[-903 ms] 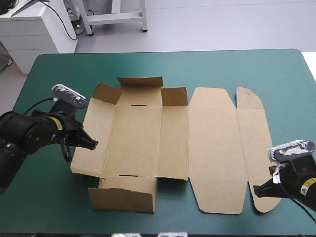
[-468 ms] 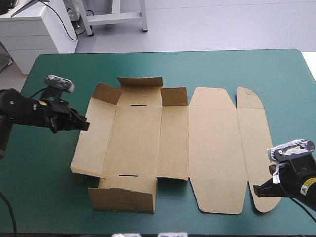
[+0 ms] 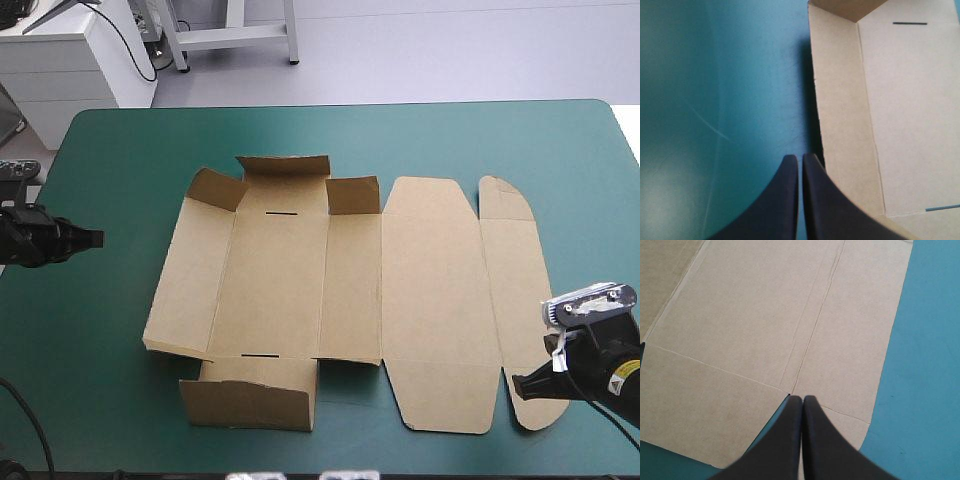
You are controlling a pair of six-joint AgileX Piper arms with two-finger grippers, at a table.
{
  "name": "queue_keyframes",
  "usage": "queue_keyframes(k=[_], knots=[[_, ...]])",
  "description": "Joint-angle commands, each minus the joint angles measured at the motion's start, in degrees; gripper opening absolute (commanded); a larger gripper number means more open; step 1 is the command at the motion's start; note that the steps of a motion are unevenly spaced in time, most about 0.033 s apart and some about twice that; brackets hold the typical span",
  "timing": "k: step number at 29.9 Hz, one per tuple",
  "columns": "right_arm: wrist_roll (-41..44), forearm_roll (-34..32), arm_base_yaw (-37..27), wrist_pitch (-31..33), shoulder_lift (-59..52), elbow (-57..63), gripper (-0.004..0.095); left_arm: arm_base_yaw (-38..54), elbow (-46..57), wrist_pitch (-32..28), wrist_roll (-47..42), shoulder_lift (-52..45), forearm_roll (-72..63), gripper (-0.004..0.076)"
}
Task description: Fold the box
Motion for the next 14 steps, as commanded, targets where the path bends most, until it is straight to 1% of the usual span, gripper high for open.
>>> queue_keyframes(k=[1, 3, 8, 9, 10, 14], knots=[[-0.51, -0.23, -0.34, -3.32, 0.12, -1.5, -0.0019, 0.2, -1.77, 2.8, -1.26, -1.54, -0.18, 0.006], [-0.51, -0.23, -0.34, -3.39, 0.12, -1.5, -0.002, 0.2, -1.77, 2.8, -1.47, -1.54, -0.18, 0.0148], [-0.51, -0.23, -0.34, -3.39, 0.12, -1.5, -0.002, 0.2, -1.77, 2.8, -4.6, -0.86, -0.03, 0.0467], [-0.51, -0.23, -0.34, -3.39, 0.12, -1.5, -0.002, 0.2, -1.68, 2.8, -4.6, -0.5, -0.03, 0.0503], [-0.51, -0.23, -0.34, -3.39, 0.12, -1.5, -0.002, 0.2, -1.68, 2.8, -5.09, 0.02, 0.07, 0.0529], [-0.51, -0.23, -0.34, -3.39, 0.12, -1.5, -0.0021, 0.2, -1.2, 2.8, -6.4, 3.99, -0.27, 0.0529]])
